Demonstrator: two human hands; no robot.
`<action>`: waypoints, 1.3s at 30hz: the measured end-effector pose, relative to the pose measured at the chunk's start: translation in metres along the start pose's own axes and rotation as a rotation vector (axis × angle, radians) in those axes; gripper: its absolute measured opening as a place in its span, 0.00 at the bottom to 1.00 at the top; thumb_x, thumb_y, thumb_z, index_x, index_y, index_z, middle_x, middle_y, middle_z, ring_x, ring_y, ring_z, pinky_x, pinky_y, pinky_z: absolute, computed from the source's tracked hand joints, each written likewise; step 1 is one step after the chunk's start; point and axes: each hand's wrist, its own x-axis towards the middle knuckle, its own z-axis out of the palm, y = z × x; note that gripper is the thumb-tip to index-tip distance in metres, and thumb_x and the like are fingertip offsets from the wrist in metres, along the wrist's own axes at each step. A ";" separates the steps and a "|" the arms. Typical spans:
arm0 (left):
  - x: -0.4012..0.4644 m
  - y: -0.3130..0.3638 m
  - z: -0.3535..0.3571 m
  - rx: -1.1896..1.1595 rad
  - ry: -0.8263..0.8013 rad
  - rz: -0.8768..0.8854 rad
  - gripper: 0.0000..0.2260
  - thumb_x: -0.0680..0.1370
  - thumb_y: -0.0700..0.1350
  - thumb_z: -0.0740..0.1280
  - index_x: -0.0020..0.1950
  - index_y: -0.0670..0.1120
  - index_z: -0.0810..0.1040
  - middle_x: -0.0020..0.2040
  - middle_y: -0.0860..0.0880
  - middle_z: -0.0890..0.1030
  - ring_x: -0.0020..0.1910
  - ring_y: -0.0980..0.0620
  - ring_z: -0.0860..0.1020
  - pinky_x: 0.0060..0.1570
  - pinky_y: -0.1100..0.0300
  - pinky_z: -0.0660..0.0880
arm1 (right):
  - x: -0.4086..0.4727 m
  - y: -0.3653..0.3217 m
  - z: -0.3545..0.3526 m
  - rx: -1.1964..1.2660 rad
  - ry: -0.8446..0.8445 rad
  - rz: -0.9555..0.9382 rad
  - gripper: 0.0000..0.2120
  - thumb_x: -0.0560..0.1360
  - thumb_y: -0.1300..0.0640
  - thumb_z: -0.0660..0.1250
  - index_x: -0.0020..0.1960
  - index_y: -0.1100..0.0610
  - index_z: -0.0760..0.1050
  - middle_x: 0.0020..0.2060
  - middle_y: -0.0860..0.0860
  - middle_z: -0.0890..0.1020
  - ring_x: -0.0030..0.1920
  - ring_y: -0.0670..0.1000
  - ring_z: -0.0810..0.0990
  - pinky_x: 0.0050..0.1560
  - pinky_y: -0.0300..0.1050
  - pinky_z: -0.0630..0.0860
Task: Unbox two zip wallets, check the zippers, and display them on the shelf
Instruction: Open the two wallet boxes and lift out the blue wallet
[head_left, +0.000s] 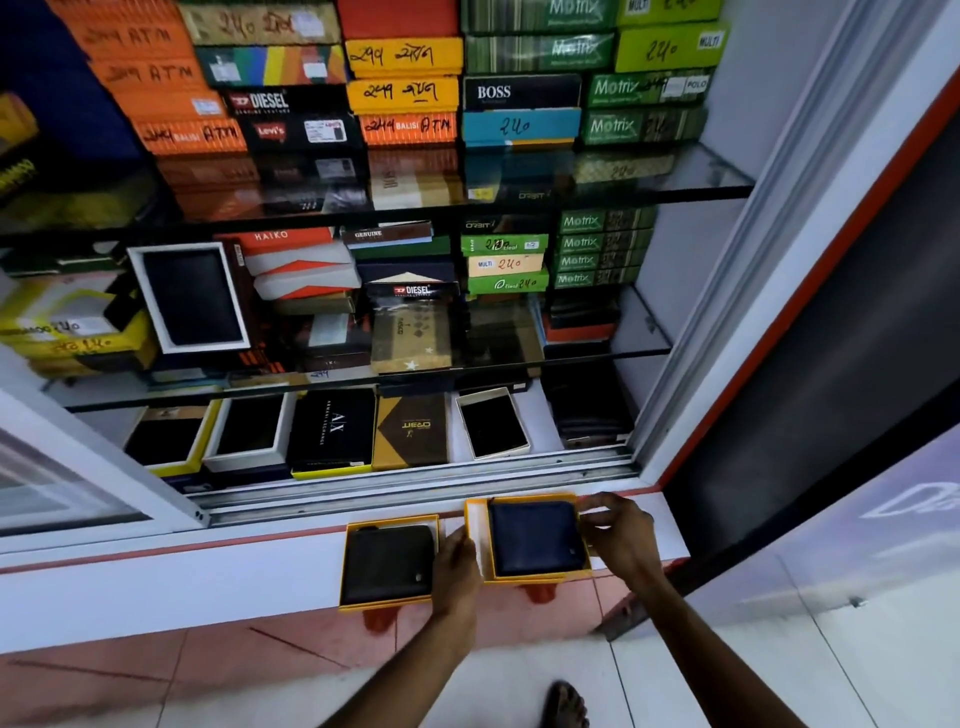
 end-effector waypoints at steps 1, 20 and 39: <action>-0.002 0.003 0.001 0.088 -0.027 0.019 0.12 0.81 0.40 0.59 0.63 0.45 0.75 0.62 0.48 0.75 0.62 0.46 0.73 0.62 0.56 0.68 | 0.000 -0.001 0.004 -0.021 0.010 -0.023 0.08 0.72 0.67 0.72 0.49 0.59 0.84 0.43 0.55 0.88 0.39 0.47 0.85 0.45 0.39 0.82; 0.027 0.016 0.006 0.165 -0.222 -0.223 0.32 0.72 0.68 0.60 0.69 0.50 0.69 0.70 0.47 0.73 0.66 0.44 0.72 0.69 0.47 0.68 | 0.007 -0.034 0.039 -0.311 -0.146 0.119 0.20 0.74 0.46 0.65 0.59 0.58 0.78 0.60 0.58 0.79 0.63 0.61 0.75 0.62 0.53 0.71; 0.019 0.104 -0.036 0.217 -0.510 0.233 0.10 0.76 0.46 0.69 0.50 0.41 0.84 0.44 0.47 0.86 0.42 0.54 0.82 0.42 0.64 0.77 | -0.019 -0.086 -0.036 0.334 -0.273 -0.143 0.10 0.71 0.59 0.76 0.44 0.55 0.75 0.40 0.54 0.81 0.40 0.55 0.82 0.44 0.55 0.82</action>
